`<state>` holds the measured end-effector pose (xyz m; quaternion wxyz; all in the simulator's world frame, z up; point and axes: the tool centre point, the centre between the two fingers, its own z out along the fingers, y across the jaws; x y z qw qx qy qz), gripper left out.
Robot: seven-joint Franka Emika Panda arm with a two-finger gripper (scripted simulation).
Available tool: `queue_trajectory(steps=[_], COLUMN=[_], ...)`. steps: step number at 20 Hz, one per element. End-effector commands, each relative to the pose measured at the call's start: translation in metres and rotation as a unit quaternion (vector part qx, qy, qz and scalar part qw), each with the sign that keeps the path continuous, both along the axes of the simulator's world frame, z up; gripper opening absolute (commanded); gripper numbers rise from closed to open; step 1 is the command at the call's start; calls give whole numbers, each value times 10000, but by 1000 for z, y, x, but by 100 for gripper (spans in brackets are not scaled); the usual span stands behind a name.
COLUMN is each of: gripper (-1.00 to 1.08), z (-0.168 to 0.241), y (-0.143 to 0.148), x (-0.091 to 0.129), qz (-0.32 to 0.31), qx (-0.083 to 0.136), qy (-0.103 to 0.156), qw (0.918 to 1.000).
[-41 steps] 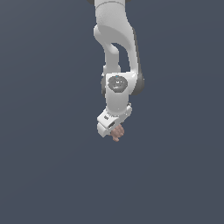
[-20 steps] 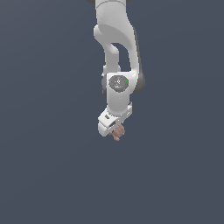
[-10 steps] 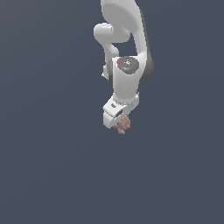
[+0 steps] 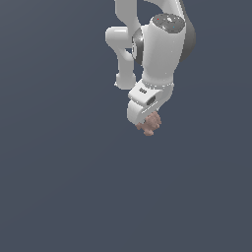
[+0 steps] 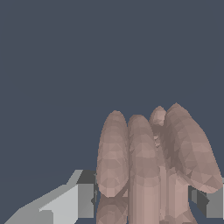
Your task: Pick up the object and move it to a goal position.
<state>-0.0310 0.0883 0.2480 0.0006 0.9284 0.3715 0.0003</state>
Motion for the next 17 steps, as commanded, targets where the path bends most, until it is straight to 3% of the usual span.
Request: queue_trajectory(steps=[1, 9, 17], gripper=[-100, -100, -100], z=[23, 71, 83], y=[9, 29, 33], x=[-3, -7, -6], qz=[-2, -5, -9], qx=[-1, 3, 4], qy=[5, 5, 5], qw=[10000, 10000, 10000])
